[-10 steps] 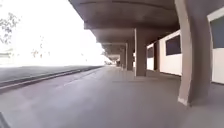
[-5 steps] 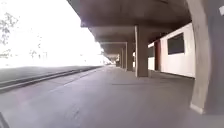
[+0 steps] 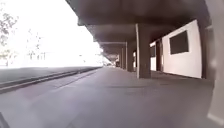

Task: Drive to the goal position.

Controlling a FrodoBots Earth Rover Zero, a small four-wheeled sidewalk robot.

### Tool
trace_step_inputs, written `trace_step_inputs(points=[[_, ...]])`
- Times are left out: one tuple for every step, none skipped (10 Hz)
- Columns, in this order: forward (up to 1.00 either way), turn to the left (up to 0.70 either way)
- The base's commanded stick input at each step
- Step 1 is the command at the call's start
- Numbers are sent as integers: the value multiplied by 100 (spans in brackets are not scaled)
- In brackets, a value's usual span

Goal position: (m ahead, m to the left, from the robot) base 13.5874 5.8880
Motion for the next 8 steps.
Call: trace_step_inputs(points=[[70,0],[70,0],[70,0],[70,0],[70,0],[70,8],[70,18],[70,27]])
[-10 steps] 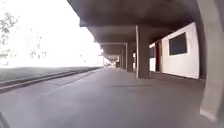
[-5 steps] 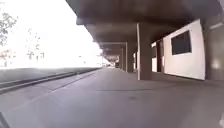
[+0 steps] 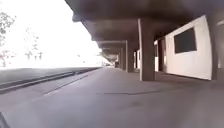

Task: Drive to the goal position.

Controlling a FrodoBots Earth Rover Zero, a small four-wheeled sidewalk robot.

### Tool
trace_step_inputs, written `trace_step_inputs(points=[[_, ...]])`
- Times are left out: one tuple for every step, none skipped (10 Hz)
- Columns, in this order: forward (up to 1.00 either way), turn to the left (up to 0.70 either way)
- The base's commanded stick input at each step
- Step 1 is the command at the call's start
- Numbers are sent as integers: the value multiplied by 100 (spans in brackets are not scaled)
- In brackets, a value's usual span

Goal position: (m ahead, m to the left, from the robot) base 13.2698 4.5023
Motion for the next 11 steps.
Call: trace_step_inputs(points=[[70,24],[70,21],[70,0],[70,0],[70,0],[70,0],[70,0],[70,0],[70,0],[70,0],[70,0]])
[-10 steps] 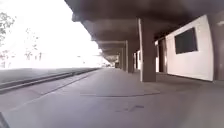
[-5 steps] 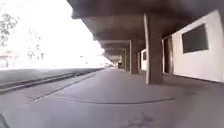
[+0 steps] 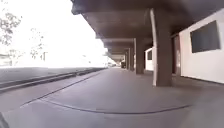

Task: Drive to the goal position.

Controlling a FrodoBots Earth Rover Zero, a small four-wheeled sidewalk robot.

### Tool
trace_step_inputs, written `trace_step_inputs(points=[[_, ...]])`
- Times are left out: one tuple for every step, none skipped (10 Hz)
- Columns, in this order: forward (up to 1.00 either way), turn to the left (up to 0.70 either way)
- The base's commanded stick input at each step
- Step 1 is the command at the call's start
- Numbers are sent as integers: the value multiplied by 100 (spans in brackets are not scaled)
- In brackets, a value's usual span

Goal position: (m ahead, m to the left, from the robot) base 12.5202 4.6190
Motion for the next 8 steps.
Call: trace_step_inputs(points=[[70,0],[70,0],[70,0],[70,0],[70,0],[70,0],[70,0],[70,0]])
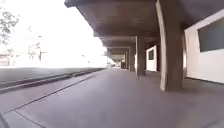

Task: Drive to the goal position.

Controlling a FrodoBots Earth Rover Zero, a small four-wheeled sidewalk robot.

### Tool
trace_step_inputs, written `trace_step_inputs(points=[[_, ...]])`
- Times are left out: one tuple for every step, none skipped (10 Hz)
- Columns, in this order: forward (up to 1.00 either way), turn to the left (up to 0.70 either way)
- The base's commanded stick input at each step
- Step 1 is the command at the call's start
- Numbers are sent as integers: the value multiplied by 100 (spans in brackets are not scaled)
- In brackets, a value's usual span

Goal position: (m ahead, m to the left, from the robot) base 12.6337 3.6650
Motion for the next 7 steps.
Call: trace_step_inputs(points=[[70,0],[70,0],[70,0],[70,0],[70,0],[70,0],[70,0]])
